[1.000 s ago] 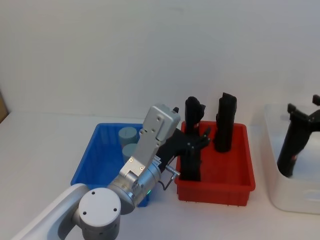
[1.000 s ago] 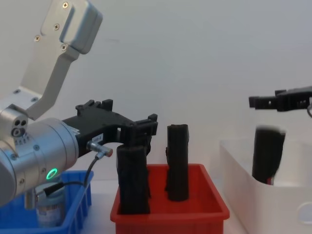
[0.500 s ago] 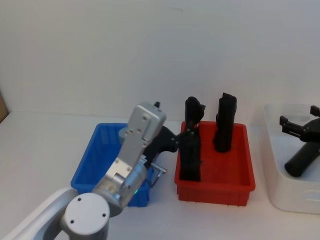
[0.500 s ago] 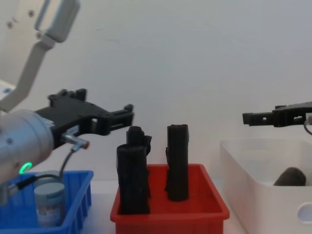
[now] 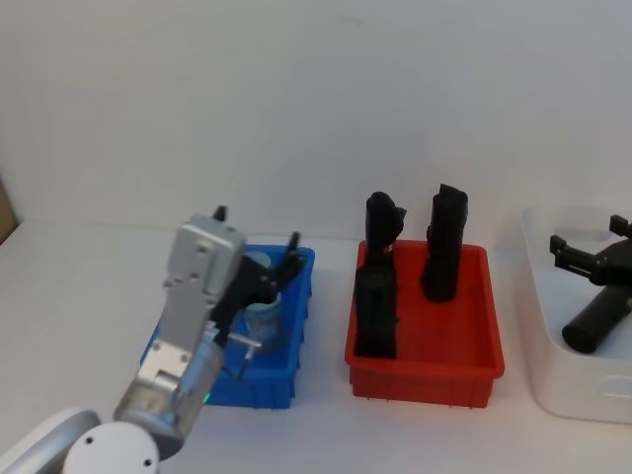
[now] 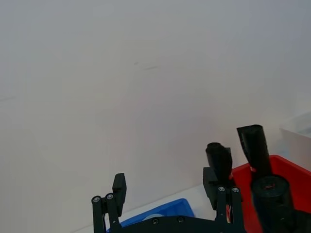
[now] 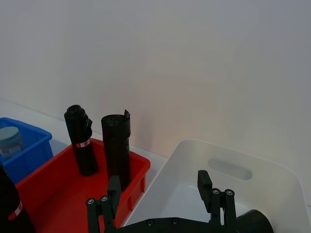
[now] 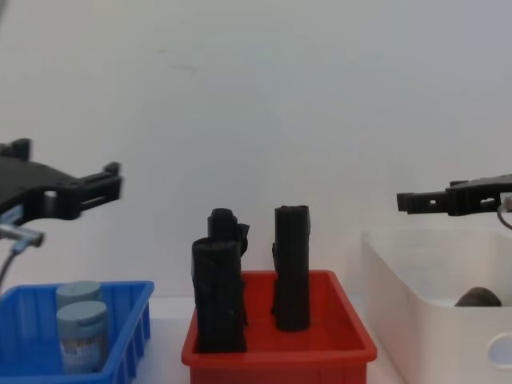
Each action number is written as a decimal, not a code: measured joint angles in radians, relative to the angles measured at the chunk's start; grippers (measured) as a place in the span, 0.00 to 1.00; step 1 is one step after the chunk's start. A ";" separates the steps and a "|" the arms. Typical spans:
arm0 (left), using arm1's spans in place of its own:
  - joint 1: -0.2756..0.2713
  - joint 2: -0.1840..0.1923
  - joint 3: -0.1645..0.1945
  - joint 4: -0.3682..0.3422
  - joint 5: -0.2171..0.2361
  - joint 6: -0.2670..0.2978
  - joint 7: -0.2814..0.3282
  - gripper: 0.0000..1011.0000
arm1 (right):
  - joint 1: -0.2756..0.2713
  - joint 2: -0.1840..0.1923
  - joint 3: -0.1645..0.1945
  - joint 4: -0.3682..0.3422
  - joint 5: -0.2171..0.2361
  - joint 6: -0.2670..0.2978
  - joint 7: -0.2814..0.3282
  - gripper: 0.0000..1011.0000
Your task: Pick the cotton swabs from the blue box and place them into the white box.
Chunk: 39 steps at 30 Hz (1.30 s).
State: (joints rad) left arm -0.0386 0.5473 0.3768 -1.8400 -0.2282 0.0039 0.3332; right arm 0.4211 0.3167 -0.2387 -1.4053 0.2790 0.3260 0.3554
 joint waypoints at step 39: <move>-0.200 -0.122 -0.034 0.278 -0.103 0.169 -0.359 0.99 | -0.001 -0.001 -0.001 0.003 0.001 0.002 0.001 0.99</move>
State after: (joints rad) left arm -0.2391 0.4256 0.3428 -1.5618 -0.3317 0.1730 -0.0256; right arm 0.4206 0.3159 -0.2398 -1.4019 0.2799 0.3275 0.3567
